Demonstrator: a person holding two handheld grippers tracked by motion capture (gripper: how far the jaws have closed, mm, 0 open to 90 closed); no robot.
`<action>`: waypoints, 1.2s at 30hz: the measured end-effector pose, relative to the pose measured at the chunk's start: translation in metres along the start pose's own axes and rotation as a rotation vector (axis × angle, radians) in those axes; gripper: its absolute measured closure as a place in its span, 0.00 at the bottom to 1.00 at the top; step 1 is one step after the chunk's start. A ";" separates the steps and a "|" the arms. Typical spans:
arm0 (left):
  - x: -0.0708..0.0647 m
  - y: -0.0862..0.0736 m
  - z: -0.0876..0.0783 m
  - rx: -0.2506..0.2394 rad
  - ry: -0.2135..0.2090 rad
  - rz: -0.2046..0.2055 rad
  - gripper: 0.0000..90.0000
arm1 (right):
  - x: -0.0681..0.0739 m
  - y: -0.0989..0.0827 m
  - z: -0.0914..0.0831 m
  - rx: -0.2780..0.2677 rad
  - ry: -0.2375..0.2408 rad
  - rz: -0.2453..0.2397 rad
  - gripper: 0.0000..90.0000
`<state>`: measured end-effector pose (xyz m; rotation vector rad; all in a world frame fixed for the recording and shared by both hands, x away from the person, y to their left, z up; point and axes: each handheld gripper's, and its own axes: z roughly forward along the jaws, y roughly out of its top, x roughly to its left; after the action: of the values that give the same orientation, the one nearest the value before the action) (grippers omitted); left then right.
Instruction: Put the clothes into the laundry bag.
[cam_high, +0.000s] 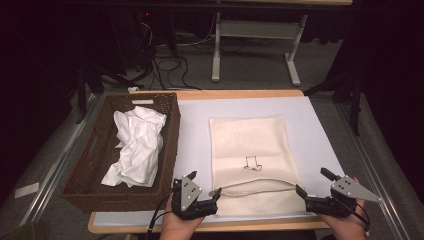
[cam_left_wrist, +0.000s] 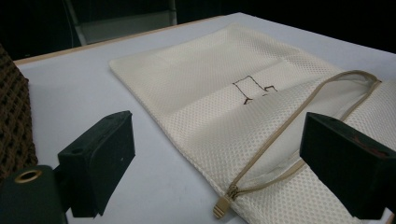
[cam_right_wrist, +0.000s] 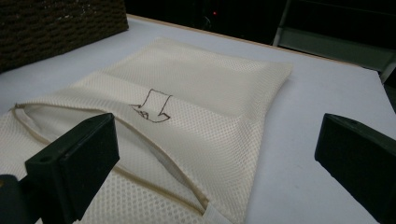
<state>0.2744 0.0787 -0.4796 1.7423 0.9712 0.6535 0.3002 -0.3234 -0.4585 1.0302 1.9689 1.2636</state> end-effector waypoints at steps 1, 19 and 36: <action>0.000 0.000 0.000 0.001 0.003 0.011 0.12 | -0.002 0.000 0.001 0.002 -0.001 0.010 0.00; -0.001 -0.013 0.017 0.148 -0.064 0.000 0.26 | -0.005 -0.003 0.005 0.026 0.004 0.021 0.00; -0.026 -0.032 0.033 0.345 -0.131 0.093 0.91 | -0.006 -0.006 0.008 0.058 0.011 0.034 0.02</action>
<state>0.2768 0.0458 -0.5212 2.1160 0.9567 0.4411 0.3080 -0.3263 -0.4666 1.0912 2.0153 1.2390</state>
